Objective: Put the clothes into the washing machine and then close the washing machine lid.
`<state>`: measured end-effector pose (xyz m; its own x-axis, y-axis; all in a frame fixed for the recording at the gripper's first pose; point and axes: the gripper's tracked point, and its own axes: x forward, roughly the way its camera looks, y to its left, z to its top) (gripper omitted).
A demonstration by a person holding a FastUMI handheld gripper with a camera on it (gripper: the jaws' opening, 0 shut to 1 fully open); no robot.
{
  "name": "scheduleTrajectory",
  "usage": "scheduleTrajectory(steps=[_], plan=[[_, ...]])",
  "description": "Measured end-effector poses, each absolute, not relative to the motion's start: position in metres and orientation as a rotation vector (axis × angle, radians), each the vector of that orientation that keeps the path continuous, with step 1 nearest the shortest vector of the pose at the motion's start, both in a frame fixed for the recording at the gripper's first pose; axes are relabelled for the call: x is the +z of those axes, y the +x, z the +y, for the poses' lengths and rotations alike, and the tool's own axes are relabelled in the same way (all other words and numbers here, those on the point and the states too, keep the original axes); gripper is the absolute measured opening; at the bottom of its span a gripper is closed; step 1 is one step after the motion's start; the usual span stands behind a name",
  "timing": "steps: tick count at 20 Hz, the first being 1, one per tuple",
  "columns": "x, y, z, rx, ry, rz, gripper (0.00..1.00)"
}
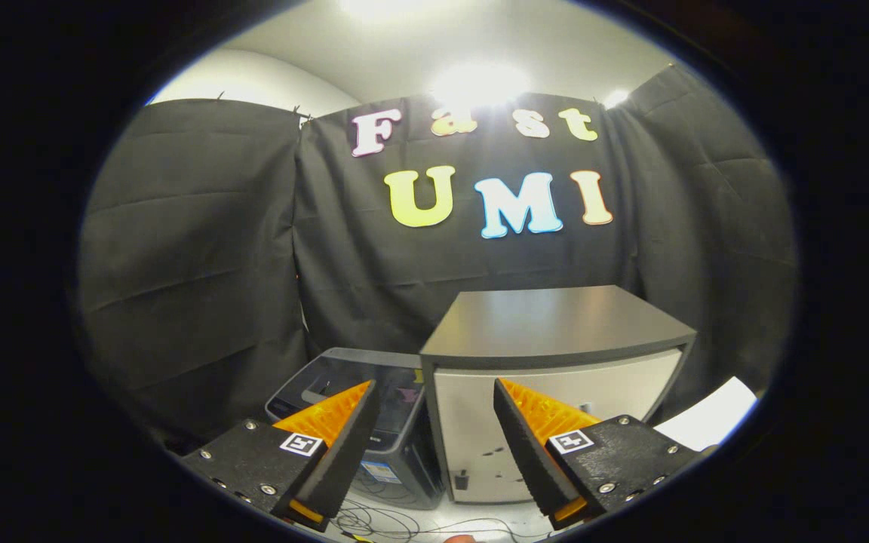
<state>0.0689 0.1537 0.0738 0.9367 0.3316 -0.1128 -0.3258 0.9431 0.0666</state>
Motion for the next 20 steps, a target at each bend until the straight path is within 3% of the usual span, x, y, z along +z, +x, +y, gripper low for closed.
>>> scheduleTrajectory(steps=[9,20], plan=[[0.068,-0.016,0.047,0.32,0.123,0.126,0.94],[0.09,-0.112,0.024,0.269,0.112,0.066,0.95]])
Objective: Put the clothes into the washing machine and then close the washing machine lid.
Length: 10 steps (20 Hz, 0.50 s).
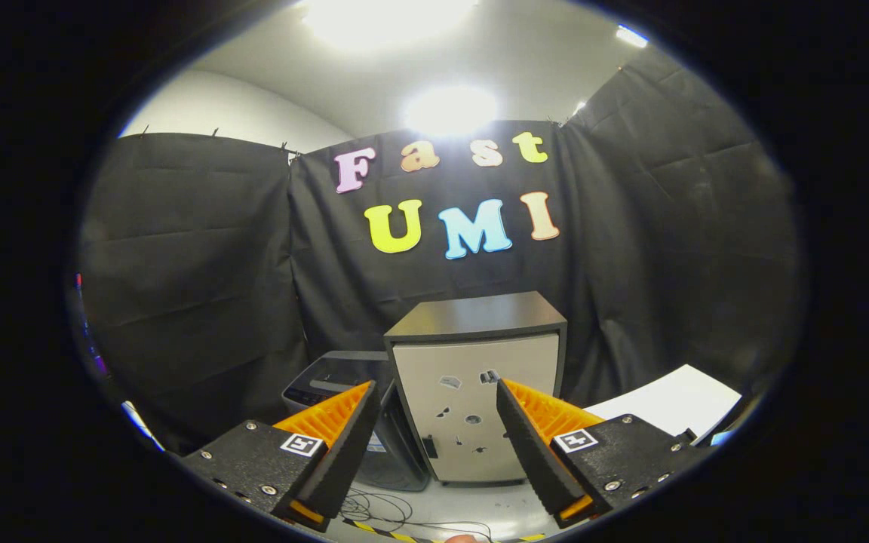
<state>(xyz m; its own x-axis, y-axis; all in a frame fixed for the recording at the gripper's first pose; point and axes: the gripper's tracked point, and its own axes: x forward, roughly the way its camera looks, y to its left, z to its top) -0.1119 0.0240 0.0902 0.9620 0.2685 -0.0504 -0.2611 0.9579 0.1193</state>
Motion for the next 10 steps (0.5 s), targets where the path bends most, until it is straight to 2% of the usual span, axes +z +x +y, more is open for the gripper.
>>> scheduleTrajectory(steps=[10], plan=[[0.091,-0.142,0.05,0.315,0.028,0.014,0.96]])
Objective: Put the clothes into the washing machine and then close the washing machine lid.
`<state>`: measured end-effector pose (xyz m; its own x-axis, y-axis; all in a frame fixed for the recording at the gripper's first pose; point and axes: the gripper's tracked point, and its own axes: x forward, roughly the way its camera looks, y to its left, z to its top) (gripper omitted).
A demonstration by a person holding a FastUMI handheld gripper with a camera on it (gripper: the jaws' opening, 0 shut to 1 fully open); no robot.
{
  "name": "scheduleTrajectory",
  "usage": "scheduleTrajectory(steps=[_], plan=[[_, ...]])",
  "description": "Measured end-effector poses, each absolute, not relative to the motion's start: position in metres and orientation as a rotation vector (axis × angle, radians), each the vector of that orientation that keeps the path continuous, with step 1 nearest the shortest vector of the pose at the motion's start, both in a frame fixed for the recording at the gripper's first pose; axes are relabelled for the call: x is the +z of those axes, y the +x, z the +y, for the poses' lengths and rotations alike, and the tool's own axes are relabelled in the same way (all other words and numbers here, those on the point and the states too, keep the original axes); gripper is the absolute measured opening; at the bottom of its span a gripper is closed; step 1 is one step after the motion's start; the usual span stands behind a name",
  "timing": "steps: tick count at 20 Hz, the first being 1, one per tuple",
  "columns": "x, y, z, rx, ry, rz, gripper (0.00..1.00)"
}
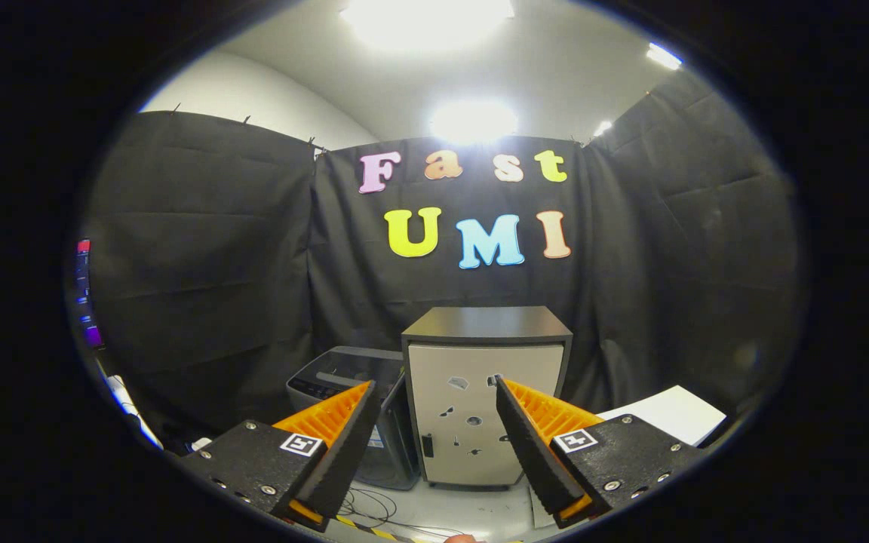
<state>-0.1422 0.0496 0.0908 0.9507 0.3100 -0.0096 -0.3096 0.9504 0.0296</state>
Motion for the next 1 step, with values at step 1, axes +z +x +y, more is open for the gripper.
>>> scheduleTrajectory(steps=[1], plan=[[0.0911,-0.1429,0.0511,0.319,0.026,0.015,0.96]])
